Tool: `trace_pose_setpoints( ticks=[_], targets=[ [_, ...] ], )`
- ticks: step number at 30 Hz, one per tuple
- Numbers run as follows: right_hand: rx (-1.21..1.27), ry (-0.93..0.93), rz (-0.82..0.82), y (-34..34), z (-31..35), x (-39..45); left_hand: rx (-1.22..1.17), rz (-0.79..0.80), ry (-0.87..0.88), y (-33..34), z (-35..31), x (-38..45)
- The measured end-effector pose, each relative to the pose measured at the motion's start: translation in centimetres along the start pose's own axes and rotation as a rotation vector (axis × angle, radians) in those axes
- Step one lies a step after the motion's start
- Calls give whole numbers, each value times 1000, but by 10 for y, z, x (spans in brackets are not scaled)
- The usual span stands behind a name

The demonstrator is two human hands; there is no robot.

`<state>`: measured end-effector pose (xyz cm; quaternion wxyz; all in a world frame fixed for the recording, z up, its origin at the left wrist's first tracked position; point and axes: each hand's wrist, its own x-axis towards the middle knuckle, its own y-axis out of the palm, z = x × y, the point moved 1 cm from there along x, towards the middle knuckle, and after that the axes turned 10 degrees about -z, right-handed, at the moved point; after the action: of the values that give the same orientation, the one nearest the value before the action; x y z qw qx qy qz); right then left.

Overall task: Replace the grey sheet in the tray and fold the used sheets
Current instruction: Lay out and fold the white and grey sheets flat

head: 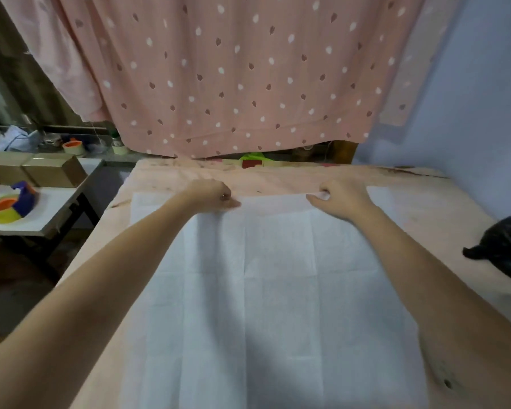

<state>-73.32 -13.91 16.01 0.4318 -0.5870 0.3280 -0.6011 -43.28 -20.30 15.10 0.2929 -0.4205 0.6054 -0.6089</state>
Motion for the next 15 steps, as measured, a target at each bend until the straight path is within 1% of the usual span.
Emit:
trace_pose_setpoints(
  ticks=[3, 6, 8, 12, 15],
  targets=[
    [-31, 54, 187, 47, -14, 7, 46, 79, -27, 45, 12, 20],
    [-30, 94, 348, 94, -26, 6, 77, 97, -47, 91, 20, 34],
    [-20, 115, 376, 123, -33, 4, 73, 93, -53, 121, 24, 40],
    [33, 159, 364, 173, -44, 4, 38, 102, -76, 174, 34, 46],
    [23, 143, 402, 204, -50, 4, 27, 103, -85, 202, 41, 50]
  ],
)
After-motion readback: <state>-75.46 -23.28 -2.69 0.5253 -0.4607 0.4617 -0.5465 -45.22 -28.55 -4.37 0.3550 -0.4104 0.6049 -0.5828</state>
